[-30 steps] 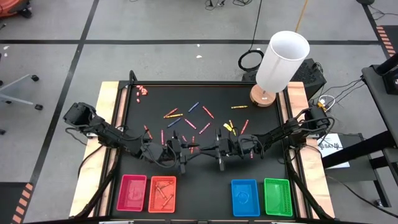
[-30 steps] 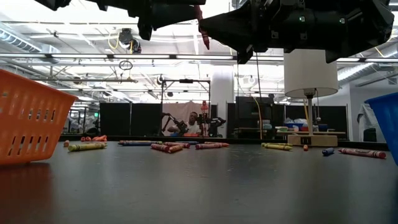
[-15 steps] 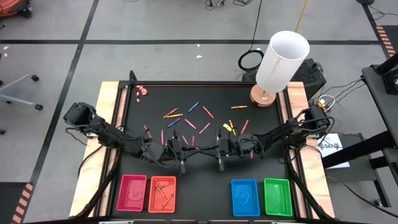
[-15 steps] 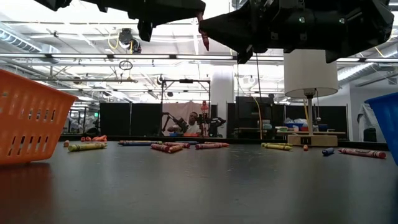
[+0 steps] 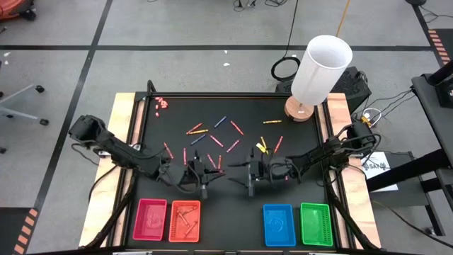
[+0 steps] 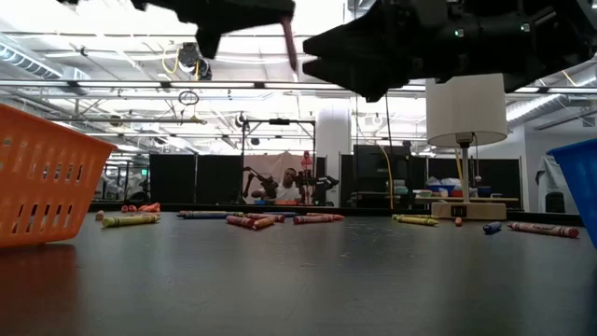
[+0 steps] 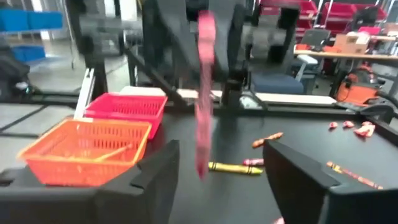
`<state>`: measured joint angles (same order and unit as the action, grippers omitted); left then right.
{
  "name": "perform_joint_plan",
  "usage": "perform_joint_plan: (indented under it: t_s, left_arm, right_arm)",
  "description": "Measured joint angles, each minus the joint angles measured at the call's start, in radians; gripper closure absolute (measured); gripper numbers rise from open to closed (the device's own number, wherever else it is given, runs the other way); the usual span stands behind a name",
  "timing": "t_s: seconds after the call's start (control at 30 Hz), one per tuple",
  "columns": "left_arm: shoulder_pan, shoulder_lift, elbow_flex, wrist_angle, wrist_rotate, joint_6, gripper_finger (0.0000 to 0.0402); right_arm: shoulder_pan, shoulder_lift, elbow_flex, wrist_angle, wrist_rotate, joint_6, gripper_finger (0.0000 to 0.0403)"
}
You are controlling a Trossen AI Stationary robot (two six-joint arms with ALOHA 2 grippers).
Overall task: Sort crayons
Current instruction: Put the red crayon into the red bin
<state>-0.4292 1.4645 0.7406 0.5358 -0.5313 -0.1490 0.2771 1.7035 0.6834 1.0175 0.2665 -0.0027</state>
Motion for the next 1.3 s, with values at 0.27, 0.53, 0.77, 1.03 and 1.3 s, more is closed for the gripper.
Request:
perform_joint_plan:
  t_s: [0.27, 0.53, 0.77, 1.03, 1.3]
  left_arm:
    - [-0.099, -0.173, 0.0, -0.323, 0.061, -0.158, 0.0375]
    - [-0.222, -0.311, 0.0, -0.612, 0.093, -0.413, 0.0375]
    - [-0.317, -0.41, 0.0, -0.756, 0.221, -0.707, 0.0375]
    - [-0.462, -0.41, 0.0, -0.915, 0.299, -0.969, 0.0375]
    - [-0.567, -0.404, 0.0, -1.079, 0.277, -1.246, 0.0375]
  right_arm:
    - [0.008, 0.0, 0.0, -0.108, -0.003, 0.069, 0.0165]
    - [0.011, 0.0, -0.001, -0.149, -0.005, 0.094, 0.0178]
    - [0.013, 0.0, -0.002, -0.183, -0.005, 0.085, 0.0181]
    - [0.013, 0.0, -0.002, -0.189, -0.005, 0.041, 0.0181]
    - [0.005, 0.0, -0.002, -0.159, -0.005, -0.035, 0.0181]
